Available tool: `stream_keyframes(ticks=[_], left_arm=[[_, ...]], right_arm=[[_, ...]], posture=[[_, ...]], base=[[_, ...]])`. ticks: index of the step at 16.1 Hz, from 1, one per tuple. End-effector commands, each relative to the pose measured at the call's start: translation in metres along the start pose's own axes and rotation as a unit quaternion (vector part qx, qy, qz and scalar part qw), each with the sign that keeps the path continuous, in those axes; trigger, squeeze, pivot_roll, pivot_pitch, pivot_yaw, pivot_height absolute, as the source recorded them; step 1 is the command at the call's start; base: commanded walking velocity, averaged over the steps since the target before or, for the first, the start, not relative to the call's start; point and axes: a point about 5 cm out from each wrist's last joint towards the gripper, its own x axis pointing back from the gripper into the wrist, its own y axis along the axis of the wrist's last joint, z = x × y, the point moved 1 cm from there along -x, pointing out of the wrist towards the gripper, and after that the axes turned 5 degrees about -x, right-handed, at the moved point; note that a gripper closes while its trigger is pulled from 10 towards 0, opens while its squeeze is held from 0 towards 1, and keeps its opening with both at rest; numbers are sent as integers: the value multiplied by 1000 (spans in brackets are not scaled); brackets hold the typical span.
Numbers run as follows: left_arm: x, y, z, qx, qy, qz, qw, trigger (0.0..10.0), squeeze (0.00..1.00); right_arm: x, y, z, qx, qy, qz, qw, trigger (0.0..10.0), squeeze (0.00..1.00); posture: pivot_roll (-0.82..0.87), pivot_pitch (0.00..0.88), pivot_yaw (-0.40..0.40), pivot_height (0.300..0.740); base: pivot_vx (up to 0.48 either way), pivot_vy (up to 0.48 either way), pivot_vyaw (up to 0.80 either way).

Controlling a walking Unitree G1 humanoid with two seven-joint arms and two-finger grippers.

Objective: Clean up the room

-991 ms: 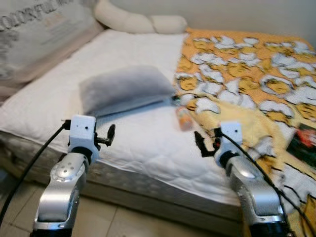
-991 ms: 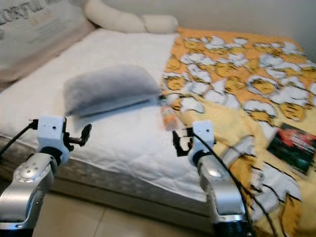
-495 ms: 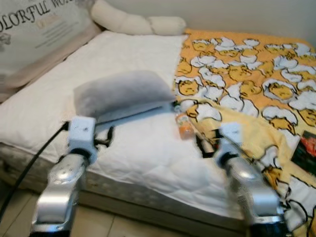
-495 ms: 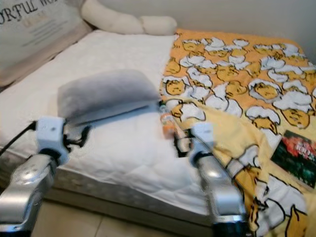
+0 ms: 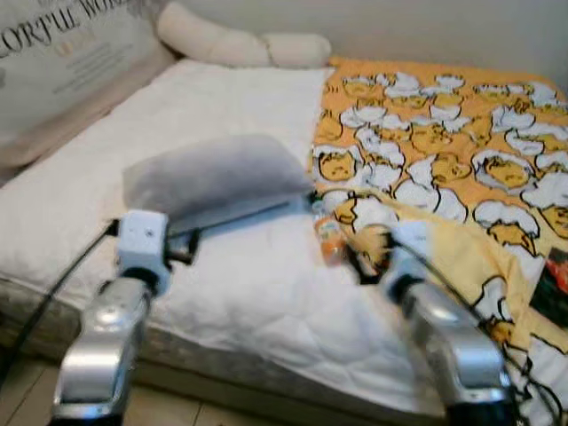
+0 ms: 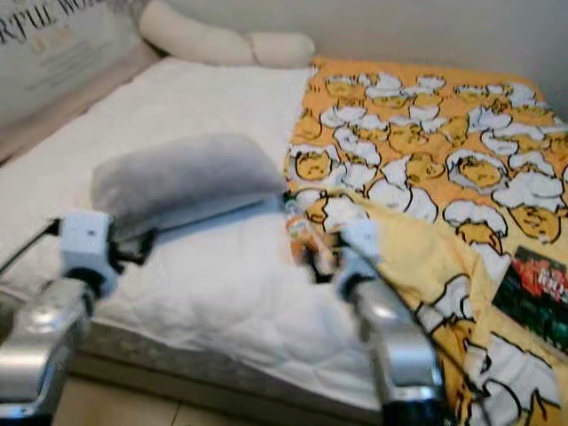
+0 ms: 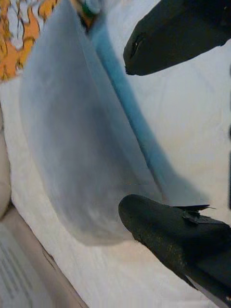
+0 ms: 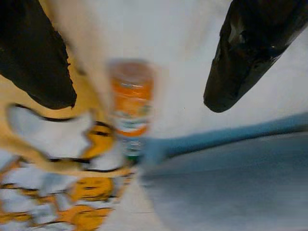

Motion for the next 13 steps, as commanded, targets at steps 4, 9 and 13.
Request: stream_keyframes(ticks=[4,9,13], left_arm=[[3,4,-4,-4,-9,-5,1000,10000,1000],[7,0,-7,-27,-23,9,999,10000,1000],[0,7,-14,-55,-94,13,994,10000,1000]], right_arm=[[6,4,-7,-2,-11,4,1000,10000,1000],[-11,5,-4,2,-17,15,1000,10000,1000],[-49,2,1,19,-6,92,996,10000,1000]], posture=[[-115,0,7,740],[-115,0,15,740],[-112,0,21,740]], base=[[281,0,0],[50,0,0],[0,0,0]])
